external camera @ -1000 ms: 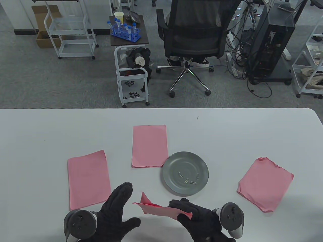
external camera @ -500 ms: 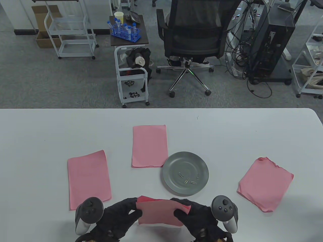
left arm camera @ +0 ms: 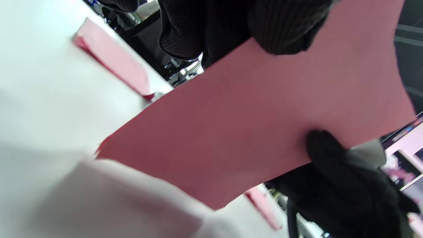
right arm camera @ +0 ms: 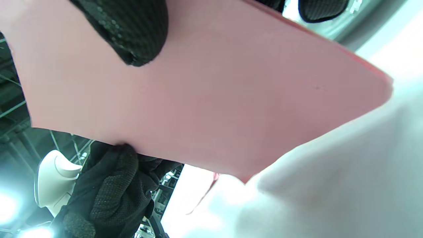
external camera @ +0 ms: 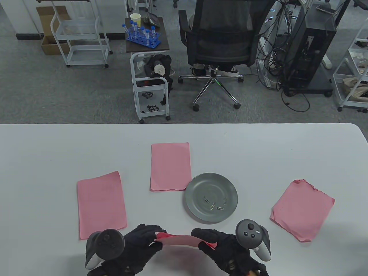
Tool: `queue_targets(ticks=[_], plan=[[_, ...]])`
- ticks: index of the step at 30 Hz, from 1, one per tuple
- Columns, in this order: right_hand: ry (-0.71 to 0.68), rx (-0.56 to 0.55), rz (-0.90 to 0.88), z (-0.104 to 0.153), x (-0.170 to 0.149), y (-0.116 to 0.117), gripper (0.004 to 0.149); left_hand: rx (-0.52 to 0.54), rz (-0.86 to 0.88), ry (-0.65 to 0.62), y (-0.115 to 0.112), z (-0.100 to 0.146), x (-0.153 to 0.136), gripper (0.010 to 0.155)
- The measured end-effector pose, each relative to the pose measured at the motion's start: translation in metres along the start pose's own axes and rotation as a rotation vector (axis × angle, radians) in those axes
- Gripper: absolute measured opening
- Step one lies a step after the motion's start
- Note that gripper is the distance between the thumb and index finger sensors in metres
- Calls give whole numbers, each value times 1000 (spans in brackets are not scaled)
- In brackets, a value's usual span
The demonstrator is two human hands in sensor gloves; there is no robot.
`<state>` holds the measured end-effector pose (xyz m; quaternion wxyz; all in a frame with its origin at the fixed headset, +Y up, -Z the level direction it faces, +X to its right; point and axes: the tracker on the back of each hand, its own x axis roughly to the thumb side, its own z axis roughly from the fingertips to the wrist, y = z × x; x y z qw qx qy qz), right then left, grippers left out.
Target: Pinch and push to attach paper clips
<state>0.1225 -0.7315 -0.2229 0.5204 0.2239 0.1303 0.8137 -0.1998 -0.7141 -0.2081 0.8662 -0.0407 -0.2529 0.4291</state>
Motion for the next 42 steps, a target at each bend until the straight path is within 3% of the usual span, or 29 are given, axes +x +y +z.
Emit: queue_targets(ticks=[5, 10, 18, 22, 25, 29, 32, 34, 37, 40, 42], plan=[[-52, -35, -1, 6, 12, -3, 50, 17, 1, -13, 3, 3, 5, 44], [121, 16, 70, -4, -13, 2, 51, -45, -53, 112, -5, -3, -16, 44], [-17, -63, 46, 4, 9, -5, 46, 17, 16, 3, 7, 3, 2, 44], [111, -9, 69, -6, -15, 4, 46, -83, -56, 125, -3, -4, -17, 44], [104, 37, -7, -7, -16, 4, 45, -137, -13, 114, -2, -5, -20, 45], [15, 31, 29, -2, -1, 2, 44, -185, 126, 70, -2, -5, -19, 76], [-33, 59, 12, -2, 9, 5, 44, -222, 250, 46, -6, -7, -22, 85], [-35, 89, 4, -4, 11, 10, 44, -229, 314, 44, -7, -8, -23, 77], [-1, 88, 32, -11, 8, 16, 46, -242, 340, 34, -6, -10, -23, 48], [44, 47, 88, -15, 7, 12, 66, -83, 263, 81, 3, -4, -21, 43], [30, -126, 211, -16, 8, -6, 69, 75, 168, 108, 15, 2, -18, 43]])
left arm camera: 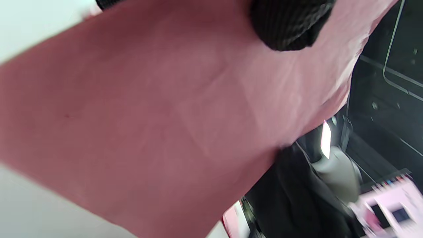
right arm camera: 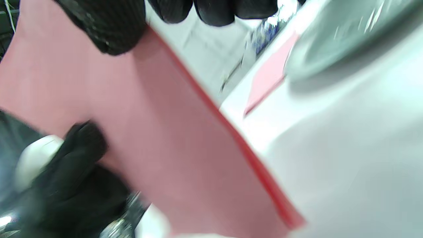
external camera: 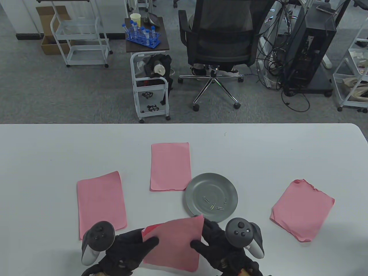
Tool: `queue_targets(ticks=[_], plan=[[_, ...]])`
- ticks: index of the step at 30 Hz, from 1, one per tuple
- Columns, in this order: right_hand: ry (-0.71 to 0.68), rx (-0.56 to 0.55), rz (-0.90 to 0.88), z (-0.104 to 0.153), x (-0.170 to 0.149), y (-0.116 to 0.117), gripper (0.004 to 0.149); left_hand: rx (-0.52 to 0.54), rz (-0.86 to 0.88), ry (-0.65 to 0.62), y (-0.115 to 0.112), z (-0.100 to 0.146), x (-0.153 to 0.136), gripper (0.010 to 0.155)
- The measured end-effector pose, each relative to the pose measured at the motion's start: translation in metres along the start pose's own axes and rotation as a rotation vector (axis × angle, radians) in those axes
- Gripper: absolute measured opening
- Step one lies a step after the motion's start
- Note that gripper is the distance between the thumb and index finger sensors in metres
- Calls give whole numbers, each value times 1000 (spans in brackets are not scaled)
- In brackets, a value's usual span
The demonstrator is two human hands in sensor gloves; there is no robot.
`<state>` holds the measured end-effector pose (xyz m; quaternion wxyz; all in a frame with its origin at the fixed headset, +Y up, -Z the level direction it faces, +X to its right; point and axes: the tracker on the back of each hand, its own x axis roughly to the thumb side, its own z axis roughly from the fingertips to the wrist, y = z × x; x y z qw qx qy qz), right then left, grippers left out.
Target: Pinch and push to attach paper clips
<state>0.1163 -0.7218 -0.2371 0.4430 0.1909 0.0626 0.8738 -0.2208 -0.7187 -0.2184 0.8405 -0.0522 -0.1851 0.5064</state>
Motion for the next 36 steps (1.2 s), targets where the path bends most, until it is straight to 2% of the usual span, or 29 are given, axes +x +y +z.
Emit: queue_targets(ticks=[2, 3, 4, 5, 7, 9, 15, 17, 19, 27, 29, 36], plan=[[26, -165, 161, -3, -6, -19, 69, 66, -65, -3, 10, 4, 3, 43], [63, -212, 255, -7, -12, -26, 70, 78, -69, -3, 13, 5, 3, 43], [110, -211, 351, -13, -17, -29, 73, 86, -53, -2, 16, 5, 3, 43], [170, -160, 465, -21, -24, -30, 77, 87, -29, -1, 18, 6, 2, 43], [302, 13, 700, -35, -39, -23, 83, 77, 1, 1, 20, 5, -1, 43], [398, 114, 841, -48, -50, -12, 89, 66, -16, 9, 20, 5, -2, 43], [500, 252, 938, -73, -57, 13, 94, 23, -46, 9, 16, 2, -1, 43], [510, 263, 969, -78, -57, 18, 92, 11, -53, 12, 15, 1, -2, 44], [498, 256, 943, -80, -57, 20, 85, 2, -58, 21, 15, 0, -3, 44], [270, 33, 992, -63, -38, 33, 47, -6, -60, 54, 15, -2, -9, 44], [244, 6, 1008, -60, -35, 35, 44, -7, -62, 59, 15, -2, -10, 43], [235, -9, 869, -60, -38, 29, 40, -9, -54, 72, 15, -2, -11, 44]])
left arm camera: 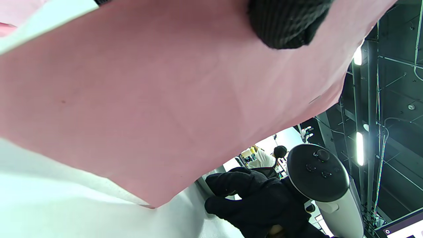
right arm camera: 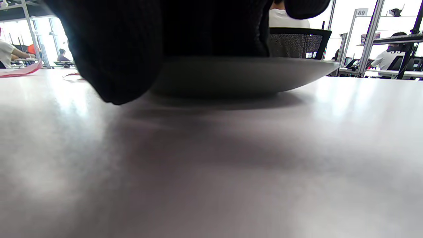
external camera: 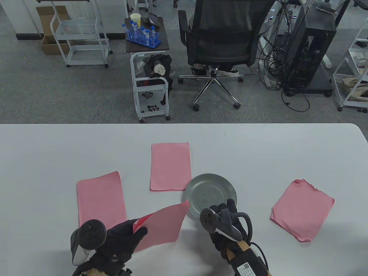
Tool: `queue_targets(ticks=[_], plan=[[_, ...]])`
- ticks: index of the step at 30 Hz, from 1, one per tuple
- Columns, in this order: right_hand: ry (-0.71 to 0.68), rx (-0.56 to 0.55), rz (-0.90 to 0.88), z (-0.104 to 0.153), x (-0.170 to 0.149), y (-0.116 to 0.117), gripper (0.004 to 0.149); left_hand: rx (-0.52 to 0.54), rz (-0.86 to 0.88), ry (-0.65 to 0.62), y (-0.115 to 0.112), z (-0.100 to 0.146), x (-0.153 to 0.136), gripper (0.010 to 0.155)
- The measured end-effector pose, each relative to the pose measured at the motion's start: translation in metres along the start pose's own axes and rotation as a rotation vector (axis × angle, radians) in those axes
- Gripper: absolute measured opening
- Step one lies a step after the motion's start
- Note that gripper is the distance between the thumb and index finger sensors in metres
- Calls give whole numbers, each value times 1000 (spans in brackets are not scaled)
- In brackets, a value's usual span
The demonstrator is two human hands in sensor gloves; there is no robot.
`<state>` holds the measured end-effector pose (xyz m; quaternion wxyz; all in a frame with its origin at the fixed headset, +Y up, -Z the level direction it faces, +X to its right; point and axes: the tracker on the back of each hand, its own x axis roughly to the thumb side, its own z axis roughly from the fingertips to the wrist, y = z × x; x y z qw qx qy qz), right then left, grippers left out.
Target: Pinch and push to attach paper clips
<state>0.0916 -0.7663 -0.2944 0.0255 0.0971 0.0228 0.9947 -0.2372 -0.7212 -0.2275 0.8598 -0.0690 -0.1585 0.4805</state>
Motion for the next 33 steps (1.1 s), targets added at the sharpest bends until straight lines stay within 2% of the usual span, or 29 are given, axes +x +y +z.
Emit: queue_targets(ticks=[6, 10, 14, 17, 19, 22, 24, 27, 30, 33], plan=[[29, 1, -181, -4, -19, -6, 36, -8, 10, 2, 0, -1, 0, 44], [87, -49, -415, -4, -37, -14, 38, -8, 14, 5, 0, -2, -1, 43], [136, -123, -805, 2, -59, -32, 37, -8, 24, 6, -1, -2, -1, 43], [47, -113, -1254, 9, -66, -46, 37, -3, 40, 12, -2, -3, -2, 43], [-44, -76, -1384, 14, -60, -56, 37, -4, 54, 17, -4, -3, -2, 43], [-189, -46, -1404, 24, -42, -77, 38, -16, 63, 19, -8, -4, 0, 43], [-279, -86, -1333, 35, -24, -95, 38, -29, 47, 9, -11, -5, 3, 43], [-324, -205, -1112, 57, 6, -115, 37, -71, 14, -20, -20, -5, 11, 43], [-337, -278, -926, 68, 26, -117, 37, -105, -3, -52, -27, -4, 17, 42], [-313, -271, -890, 67, 34, -114, 37, -131, -51, -81, -33, -3, 24, 42]])
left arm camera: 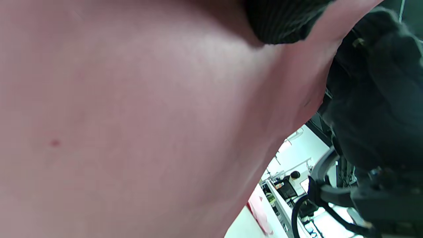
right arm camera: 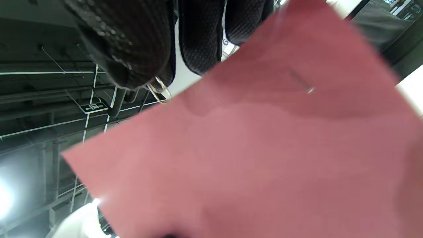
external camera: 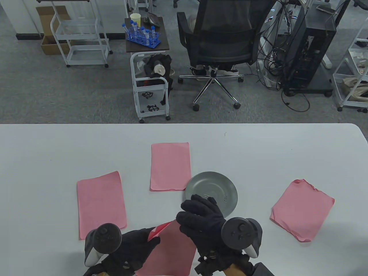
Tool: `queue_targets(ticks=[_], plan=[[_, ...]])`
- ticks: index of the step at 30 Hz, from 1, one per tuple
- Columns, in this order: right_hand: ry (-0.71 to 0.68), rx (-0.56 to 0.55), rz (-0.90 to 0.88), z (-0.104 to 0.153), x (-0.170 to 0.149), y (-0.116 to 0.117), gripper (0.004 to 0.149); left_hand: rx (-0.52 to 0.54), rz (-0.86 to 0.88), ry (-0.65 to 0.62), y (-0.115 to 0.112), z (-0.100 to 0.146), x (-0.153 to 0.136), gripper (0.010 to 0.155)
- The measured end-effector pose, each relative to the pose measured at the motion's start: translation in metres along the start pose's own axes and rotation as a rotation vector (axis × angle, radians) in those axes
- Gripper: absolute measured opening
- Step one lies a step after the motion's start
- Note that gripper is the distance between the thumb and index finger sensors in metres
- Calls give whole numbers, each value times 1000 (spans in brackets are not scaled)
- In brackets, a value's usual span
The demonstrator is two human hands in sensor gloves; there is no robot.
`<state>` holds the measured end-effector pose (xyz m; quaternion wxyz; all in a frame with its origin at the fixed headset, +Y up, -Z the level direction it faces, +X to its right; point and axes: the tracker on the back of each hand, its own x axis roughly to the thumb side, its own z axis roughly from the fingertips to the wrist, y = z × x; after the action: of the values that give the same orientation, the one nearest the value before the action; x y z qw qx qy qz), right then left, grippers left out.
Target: Pinch and push to attach paper clips
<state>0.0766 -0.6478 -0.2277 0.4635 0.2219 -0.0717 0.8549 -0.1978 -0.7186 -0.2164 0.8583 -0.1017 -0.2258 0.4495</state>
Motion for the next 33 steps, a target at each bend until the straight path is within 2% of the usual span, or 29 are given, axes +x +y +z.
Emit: queue_targets(ticks=[8, 18, 26, 33], plan=[[88, 21, -187, -4, -14, -4, 38, -25, 5, -6, -3, 0, 1, 42], [43, -68, -65, 0, -10, -4, 38, -39, 49, 8, -4, -1, -2, 42], [47, -15, -64, -1, -9, 2, 38, -61, 126, 27, -4, -1, -6, 42], [64, -11, -145, -1, -12, -2, 37, -66, 133, 36, -4, -1, -7, 42]])
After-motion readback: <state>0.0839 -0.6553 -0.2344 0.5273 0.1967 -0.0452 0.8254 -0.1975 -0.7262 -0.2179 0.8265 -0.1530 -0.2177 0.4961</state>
